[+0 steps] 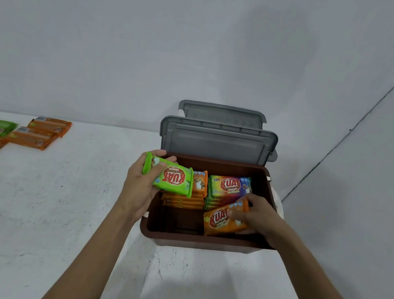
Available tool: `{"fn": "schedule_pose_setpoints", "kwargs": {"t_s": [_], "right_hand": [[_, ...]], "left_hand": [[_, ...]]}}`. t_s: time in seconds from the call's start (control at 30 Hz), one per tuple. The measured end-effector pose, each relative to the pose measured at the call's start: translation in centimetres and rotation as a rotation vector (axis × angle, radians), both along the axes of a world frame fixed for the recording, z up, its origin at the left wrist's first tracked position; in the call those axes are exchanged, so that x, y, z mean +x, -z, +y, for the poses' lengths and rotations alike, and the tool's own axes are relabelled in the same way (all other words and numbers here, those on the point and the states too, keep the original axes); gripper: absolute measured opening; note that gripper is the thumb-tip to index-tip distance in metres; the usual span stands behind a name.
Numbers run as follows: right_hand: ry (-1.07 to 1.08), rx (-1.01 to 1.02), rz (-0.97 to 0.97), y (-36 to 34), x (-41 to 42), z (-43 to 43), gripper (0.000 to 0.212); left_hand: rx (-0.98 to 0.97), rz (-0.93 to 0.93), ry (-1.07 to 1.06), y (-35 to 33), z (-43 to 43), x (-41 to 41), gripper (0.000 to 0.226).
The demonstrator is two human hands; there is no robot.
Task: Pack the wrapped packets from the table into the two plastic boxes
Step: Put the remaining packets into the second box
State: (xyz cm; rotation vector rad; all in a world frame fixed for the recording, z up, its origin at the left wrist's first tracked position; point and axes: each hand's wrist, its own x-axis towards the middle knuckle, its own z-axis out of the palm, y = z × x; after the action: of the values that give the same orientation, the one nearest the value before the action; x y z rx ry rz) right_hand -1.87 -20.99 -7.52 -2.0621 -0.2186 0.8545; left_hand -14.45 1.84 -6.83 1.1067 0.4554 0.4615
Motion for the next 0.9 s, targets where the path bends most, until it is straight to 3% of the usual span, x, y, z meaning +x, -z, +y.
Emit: {"fn": "schedule_pose_setpoints", "kwargs": {"t_s": [0.23,0.43,0.7,0.9], "right_hand": [[-0.079,-0.306,-0.085,1.2,0.9,0.5,0.050],[-0.302,-0.615,-0.346,1.6,0.7,1.4,0.053],[-0.385,-0.643,-0.534,3.0,0.4,1.2,0.039],[-0.389,-0.640,-0.533,2.5,0.4,1.1,0.047]], "left_hand": [[0.022,0.025,0.044,0.1,0.1,-0.2,0.026],[-0.002,0.039,0.055,0.2,0.1,0.0,0.026],[-0.022,0.061,0.055,0.1,0.1,0.1,0.029],[-0.035,0.061,0.067,0.0,0.2,0.0,0.029]]}}
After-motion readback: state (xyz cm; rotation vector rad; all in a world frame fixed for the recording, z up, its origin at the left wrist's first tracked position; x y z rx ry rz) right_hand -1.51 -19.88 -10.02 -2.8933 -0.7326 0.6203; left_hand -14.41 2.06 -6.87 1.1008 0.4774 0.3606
